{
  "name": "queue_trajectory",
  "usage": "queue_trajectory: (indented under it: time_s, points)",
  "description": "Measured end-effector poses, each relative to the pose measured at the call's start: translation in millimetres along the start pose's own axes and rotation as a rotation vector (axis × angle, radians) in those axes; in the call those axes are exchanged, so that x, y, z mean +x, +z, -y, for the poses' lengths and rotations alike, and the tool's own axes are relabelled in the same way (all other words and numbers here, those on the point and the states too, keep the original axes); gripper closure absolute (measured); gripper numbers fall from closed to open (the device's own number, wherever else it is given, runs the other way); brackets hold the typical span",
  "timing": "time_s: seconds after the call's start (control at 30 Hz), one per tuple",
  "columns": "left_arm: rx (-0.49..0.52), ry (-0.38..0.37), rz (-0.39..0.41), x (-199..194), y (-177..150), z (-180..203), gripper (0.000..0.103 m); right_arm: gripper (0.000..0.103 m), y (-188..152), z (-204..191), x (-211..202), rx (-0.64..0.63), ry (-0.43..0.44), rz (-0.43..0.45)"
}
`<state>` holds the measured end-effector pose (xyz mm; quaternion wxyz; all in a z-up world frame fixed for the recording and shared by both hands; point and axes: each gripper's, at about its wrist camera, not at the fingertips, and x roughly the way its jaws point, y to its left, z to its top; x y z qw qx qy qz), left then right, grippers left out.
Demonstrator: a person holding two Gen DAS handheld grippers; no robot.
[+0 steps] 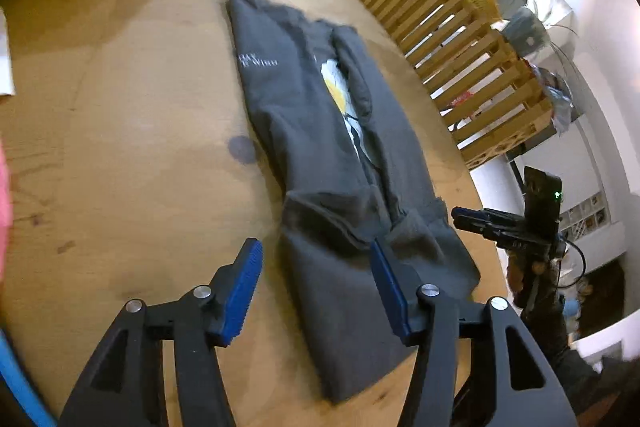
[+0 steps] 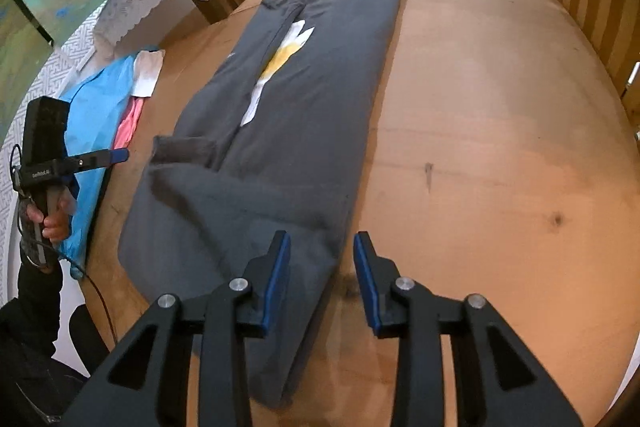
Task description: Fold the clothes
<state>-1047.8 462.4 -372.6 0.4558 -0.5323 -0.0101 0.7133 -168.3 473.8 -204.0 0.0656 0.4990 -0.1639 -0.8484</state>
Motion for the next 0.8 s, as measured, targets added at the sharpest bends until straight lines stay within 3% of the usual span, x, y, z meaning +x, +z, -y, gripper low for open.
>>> queue_trajectory:
  time_s: [0.1,0.3,0.43,0.5,0.53,0.57,0.63,0.8]
  points:
    - [0.031,0.025,-0.009,-3,-5,-5,0.049,0.070,0,-4,4,-0.022,-0.016,-0.016]
    - [0.056,0.053,-0.115,39,2,-5,0.048,0.070,4,-9,15,-0.044,-0.037,-0.025]
    - [0.117,0.082,-0.096,54,14,8,0.049,0.071,0,-14,14,-0.093,-0.069,-0.005]
    - [0.151,0.102,-0.075,57,19,15,0.053,0.081,0,-15,11,-0.105,-0.079,0.016]
    - [0.173,0.093,-0.057,55,20,19,0.064,0.093,2,-14,9,-0.101,-0.077,0.031]
    - [0.194,0.094,-0.041,53,20,23,0.080,0.096,3,-12,8,-0.098,-0.076,0.045]
    - [0.223,0.094,-0.026,51,22,28,0.089,0.097,6,-10,4,-0.091,-0.073,0.074]
    - [0.237,0.090,-0.029,55,29,30,0.096,0.098,14,-4,-5,-0.075,-0.065,0.146]
